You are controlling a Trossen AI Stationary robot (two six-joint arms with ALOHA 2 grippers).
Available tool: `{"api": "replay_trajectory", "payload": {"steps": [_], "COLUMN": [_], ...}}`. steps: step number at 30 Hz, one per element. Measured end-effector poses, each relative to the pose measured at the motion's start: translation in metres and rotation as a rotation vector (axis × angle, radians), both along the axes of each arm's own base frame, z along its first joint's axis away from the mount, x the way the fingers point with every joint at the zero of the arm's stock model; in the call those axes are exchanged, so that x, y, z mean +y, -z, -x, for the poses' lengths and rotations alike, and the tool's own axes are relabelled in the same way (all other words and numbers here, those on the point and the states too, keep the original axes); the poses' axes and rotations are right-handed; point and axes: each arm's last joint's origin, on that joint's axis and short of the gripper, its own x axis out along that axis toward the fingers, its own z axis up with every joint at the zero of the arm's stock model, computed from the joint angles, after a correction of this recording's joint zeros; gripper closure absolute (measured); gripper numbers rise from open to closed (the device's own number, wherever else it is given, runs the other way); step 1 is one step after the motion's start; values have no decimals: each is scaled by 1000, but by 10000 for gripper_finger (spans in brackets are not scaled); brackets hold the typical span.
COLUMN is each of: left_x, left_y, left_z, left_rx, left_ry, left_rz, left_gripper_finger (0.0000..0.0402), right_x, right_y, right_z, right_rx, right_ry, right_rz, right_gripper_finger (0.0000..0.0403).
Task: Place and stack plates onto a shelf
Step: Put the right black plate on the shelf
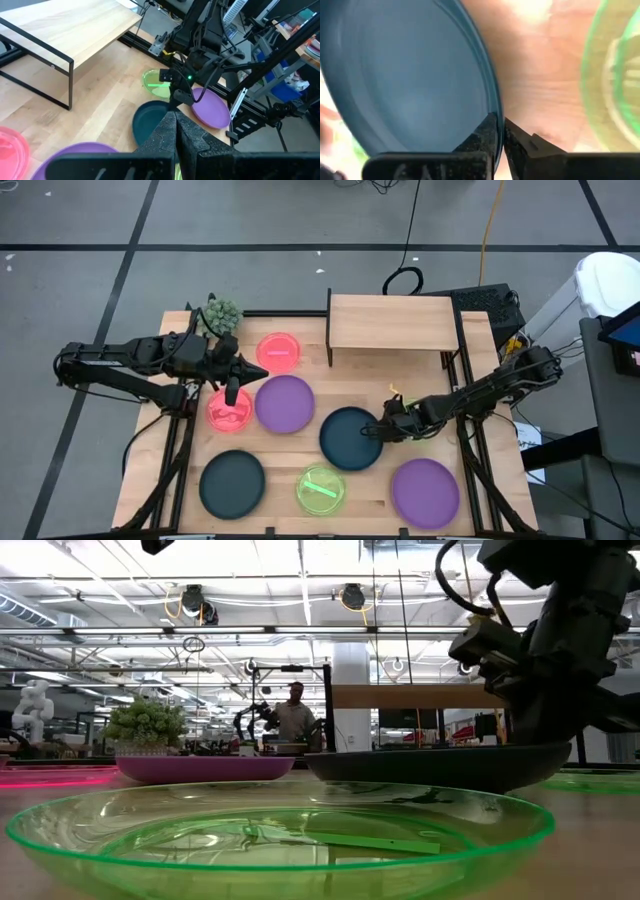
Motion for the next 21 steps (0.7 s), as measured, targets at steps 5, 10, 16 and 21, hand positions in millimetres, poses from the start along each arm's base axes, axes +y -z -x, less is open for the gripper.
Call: {"api": "replay_trajectory", "payload": {"steps": [5, 10, 16, 21], "left_x": [0, 0, 0, 0], "left_y": [0, 0, 0, 0], "left_z": [0, 0, 0, 0], "left_rx": [-1, 0, 0, 0], "left_ry": [-6, -4, -5, -3], "left_rz": [14, 10, 13, 7], "left_gripper_finger": [400, 400, 400, 400], "right_x": [-4, -7, -12, -14], "right_y": [-11, -26, -43, -55], "right_z": [2, 6, 11, 15], "right_rx": [-54, -122, -203, -272], "right_ry": [30, 56, 93, 123], "right_rz": [12, 2, -36, -39], "right_gripper_finger": [399, 400, 401, 402]}}
